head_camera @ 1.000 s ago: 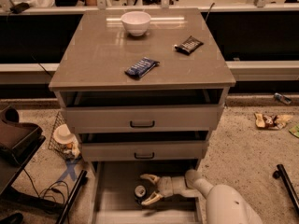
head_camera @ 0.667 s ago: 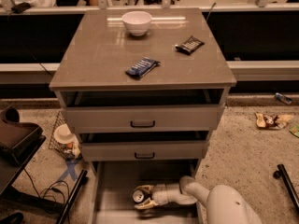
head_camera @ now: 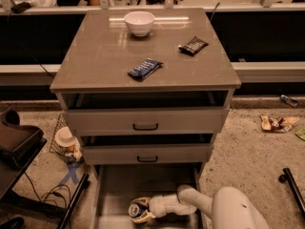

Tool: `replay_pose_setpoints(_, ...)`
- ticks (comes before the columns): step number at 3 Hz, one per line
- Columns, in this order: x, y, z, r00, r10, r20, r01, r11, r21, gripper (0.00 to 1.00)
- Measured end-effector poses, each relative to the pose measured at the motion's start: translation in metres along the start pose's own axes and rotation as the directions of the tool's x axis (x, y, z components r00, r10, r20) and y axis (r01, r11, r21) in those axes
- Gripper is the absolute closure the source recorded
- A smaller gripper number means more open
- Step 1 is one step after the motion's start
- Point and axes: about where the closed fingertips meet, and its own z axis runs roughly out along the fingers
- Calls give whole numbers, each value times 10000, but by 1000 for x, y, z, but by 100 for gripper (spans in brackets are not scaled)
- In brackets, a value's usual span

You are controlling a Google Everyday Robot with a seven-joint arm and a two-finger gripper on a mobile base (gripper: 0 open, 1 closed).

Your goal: Pick pepsi can from bottom drawer and place on counter

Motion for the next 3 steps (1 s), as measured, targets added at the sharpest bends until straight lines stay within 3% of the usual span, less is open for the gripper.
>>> replay_pose_setpoints(2, 0, 3, 3, 10000, 29, 20, -29, 10000, -53, 100)
replay_pose_setpoints(3, -13, 2, 1, 9988, -82, -482, 74, 9998, -158, 100)
